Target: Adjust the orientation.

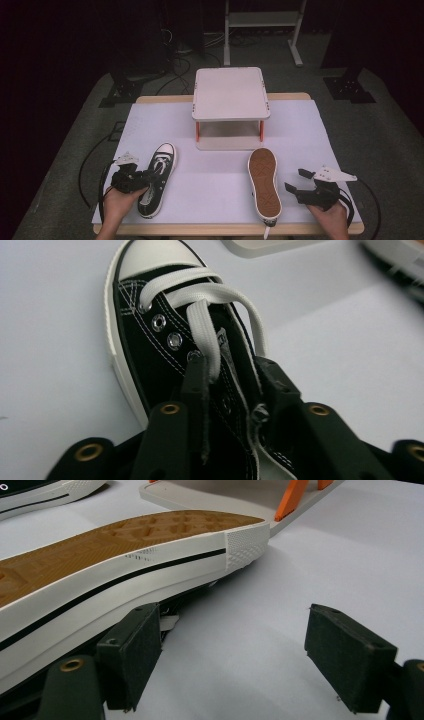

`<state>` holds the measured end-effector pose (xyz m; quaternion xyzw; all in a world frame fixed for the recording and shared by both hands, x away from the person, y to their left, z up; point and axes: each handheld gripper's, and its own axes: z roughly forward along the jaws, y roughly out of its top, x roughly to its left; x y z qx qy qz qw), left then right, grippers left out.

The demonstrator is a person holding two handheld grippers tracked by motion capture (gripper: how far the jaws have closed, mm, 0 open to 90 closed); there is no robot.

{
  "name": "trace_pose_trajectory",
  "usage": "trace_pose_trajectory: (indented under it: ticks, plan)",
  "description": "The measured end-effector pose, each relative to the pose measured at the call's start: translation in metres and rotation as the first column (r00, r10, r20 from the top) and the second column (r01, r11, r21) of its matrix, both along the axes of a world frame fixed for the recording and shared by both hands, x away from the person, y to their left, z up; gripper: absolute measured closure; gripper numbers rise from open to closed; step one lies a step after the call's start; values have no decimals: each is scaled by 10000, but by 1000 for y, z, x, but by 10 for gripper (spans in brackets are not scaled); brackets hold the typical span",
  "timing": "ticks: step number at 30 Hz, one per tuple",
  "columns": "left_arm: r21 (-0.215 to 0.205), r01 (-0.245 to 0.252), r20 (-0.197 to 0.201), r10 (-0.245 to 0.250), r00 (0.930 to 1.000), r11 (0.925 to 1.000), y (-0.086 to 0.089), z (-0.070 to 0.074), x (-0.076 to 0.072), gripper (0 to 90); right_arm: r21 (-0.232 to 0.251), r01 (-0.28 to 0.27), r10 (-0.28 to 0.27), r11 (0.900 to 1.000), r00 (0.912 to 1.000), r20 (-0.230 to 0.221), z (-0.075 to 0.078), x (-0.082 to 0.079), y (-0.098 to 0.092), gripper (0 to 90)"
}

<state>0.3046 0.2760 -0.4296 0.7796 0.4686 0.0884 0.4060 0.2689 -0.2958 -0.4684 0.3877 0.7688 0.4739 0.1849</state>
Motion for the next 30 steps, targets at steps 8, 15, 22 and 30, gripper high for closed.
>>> trace_pose_trajectory:
  ticks: [8,15,22,30]
  plan:
    - [-2499,-773,-791,592,9951,9652,21,-12,3,773,-26,-40,40,10000,10000,11,0,1,1,218]
    - [-3847,-1104,-1001,775,9920,9164,32,-12,4,788,-114,-54,54,9999,10000,20,0,2,1,218]
    - [-4794,-574,-652,297,9974,8757,24,-3,4,823,-135,-29,29,9999,10000,21,0,2,0,218]
    - [-5089,-294,-66,303,9995,8603,20,16,1,824,-155,-9,9,9999,10000,25,0,2,-1,218]
